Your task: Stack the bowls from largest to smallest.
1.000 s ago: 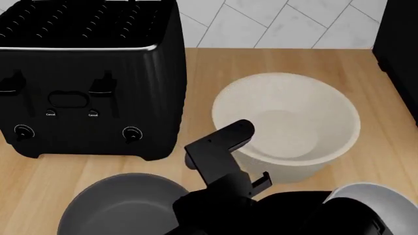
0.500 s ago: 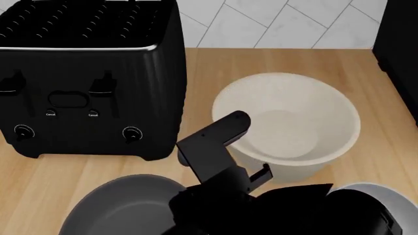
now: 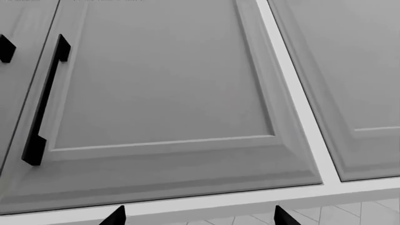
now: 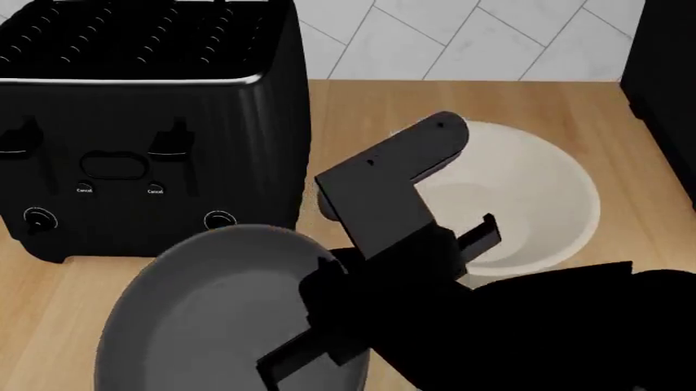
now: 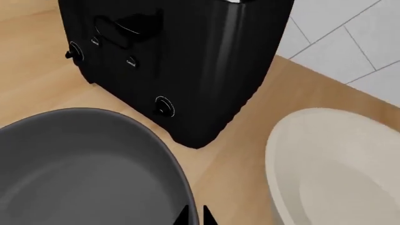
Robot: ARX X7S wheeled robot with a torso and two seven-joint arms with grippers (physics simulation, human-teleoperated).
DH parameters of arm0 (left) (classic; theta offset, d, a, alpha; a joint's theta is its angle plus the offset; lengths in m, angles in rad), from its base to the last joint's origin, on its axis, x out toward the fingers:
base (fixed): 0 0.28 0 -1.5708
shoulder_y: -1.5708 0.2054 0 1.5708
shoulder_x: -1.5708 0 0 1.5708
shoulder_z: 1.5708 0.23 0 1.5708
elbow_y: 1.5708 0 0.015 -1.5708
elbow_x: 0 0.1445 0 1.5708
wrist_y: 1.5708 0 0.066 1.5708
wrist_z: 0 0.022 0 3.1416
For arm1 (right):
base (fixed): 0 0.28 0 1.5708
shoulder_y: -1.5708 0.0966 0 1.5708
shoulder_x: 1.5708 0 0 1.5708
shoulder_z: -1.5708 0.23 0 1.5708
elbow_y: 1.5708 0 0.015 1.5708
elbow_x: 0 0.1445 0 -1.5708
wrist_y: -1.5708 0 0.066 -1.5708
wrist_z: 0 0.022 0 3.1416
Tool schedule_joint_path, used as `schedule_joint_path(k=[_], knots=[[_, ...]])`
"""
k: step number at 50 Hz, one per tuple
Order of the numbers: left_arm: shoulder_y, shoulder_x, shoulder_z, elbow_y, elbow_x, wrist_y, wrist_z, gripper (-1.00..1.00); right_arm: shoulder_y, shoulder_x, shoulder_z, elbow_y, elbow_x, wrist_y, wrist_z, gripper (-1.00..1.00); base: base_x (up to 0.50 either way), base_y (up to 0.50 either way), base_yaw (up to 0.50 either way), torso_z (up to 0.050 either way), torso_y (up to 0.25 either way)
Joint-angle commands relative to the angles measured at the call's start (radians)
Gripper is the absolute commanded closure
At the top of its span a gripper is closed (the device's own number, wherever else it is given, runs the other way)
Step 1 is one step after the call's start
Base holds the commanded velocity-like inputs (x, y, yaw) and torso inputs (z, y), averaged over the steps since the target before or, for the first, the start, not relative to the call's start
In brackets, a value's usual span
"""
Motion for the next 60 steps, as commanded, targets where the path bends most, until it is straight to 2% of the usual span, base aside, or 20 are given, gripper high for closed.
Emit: schedule_joint_path(k=[1, 11, 28, 40, 60], knots=[[-0.007, 0.000, -0.007, 0.006, -0.013, -0.002, -0.009, -1.00, 0.066, 0.073, 0.078, -0.037, 0.171, -0.001, 0.156, 1.00, 0.00, 0.00, 0.00, 0.000, 0.000], [-0.010, -0.003, -0.015, 0.014, -0.028, -0.007, -0.016, -1.00, 0.124, 0.148, 0.125, -0.022, 0.262, -0.035, 0.244, 1.00, 0.00, 0.00, 0.00, 0.000, 0.000], [-0.031, -0.011, -0.009, 0.023, -0.044, -0.019, -0.025, -1.00, 0.113, 0.209, 0.190, 0.081, 0.105, -0.107, 0.179, 1.00, 0.00, 0.00, 0.00, 0.000, 0.000], [-0.061, -0.019, -0.006, 0.050, -0.077, -0.057, -0.049, -1.00, 0.120, 0.186, 0.177, 0.213, -0.062, -0.183, 0.089, 1.00, 0.00, 0.00, 0.00, 0.000, 0.000], [0.003, -0.044, -0.047, 0.054, -0.076, -0.022, -0.037, -1.00, 0.173, 0.088, 0.082, 0.504, -0.291, -0.307, -0.065, 1.00, 0.00, 0.00, 0.00, 0.000, 0.000]])
